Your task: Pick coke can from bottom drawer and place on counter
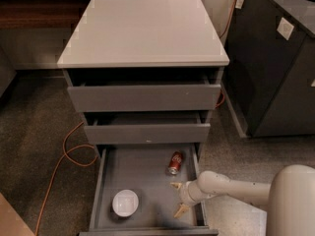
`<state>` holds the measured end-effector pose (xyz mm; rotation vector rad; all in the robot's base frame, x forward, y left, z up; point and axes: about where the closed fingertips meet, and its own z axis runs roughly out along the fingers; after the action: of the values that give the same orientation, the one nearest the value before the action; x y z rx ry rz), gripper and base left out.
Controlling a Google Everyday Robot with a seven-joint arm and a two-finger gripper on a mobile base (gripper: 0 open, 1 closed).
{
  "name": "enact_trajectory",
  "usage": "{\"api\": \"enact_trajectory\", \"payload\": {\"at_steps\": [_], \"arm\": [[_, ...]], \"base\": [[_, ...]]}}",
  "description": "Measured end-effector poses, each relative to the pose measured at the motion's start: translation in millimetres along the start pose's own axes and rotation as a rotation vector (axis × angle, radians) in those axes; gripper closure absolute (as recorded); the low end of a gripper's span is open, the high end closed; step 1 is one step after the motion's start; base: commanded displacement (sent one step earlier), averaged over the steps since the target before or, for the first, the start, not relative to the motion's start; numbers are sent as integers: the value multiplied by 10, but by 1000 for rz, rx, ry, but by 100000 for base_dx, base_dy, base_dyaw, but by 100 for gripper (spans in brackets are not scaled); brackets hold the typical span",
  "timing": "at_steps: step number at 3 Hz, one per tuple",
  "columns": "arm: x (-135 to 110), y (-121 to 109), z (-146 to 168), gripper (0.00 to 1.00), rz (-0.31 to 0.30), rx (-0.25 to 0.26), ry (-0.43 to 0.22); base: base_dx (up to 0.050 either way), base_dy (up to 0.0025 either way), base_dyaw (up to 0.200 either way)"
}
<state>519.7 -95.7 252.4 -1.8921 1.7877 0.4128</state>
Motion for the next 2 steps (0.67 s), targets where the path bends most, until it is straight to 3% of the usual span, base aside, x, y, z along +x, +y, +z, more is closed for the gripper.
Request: {"api": "enact_trajectory", "payload": {"at_steps": [1, 2], "arm": [[13, -118, -117, 0, -120, 1, -69], [47, -159, -111, 0, -111, 6, -64]], "base": [[0, 0, 0], [0, 0, 0]]}}
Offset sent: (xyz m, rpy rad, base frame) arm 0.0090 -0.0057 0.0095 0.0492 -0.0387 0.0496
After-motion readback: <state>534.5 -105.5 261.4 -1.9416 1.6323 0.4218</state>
